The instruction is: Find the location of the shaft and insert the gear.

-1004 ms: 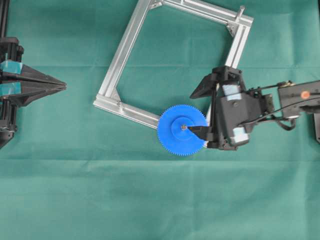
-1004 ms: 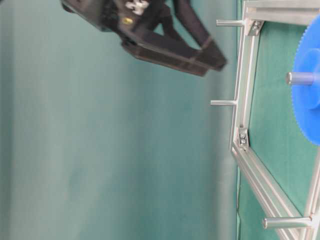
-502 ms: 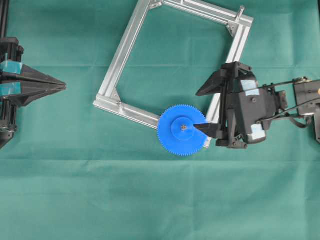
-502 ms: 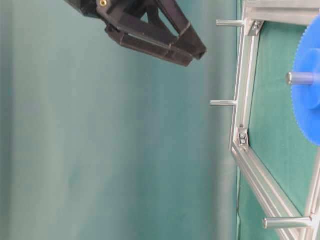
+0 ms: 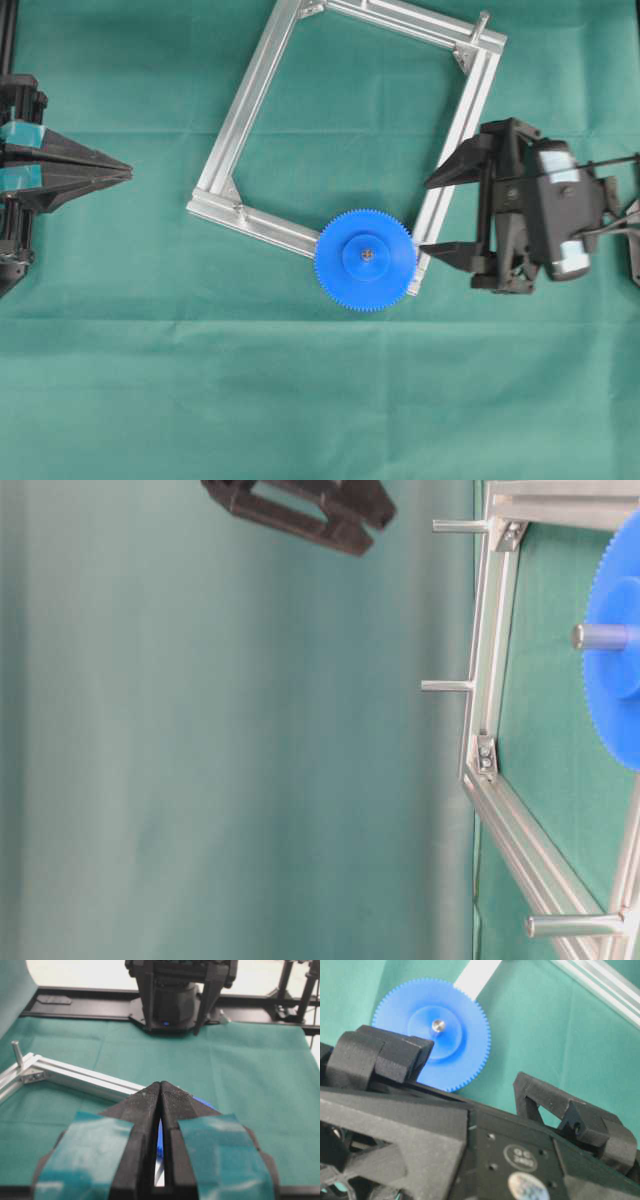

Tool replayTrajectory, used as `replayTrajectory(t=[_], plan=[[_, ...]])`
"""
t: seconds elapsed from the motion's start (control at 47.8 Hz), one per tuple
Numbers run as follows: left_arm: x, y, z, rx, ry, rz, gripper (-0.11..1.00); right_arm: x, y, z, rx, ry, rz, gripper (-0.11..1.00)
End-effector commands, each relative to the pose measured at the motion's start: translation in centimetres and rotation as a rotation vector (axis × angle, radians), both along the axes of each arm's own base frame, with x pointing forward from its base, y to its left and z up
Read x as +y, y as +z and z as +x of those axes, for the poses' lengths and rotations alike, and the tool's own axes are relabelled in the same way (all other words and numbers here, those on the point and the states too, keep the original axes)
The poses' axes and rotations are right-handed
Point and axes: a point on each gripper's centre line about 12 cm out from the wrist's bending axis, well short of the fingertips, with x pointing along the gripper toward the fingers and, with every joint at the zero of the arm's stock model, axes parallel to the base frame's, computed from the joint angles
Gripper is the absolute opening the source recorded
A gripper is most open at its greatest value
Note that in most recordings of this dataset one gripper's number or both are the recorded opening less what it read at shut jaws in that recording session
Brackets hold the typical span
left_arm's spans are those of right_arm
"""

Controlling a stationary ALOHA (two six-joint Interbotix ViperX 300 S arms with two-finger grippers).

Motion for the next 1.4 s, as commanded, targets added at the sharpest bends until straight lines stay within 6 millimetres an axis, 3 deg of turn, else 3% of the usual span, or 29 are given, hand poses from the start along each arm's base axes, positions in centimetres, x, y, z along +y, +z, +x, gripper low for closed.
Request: replayTrajectory(t=[0.0, 0.418, 1.38], plan=[[0.1, 1.0, 0.2, -0.026, 0.003, -0.001, 0.01, 0.0, 1.0, -0.6, -0.038, 0.000, 0.010, 0.85], [0.1, 0.9, 0.3, -0.018, 0.003, -0.001, 0.01, 0.1, 0.5, -2.3, -0.034, 0.007, 0.012, 0.85], [0.1, 0.9, 0.2, -0.017, 0.003, -0.001, 0.01, 0.3, -0.7, -3.4, -0.006, 0.014, 0.017, 0.85]])
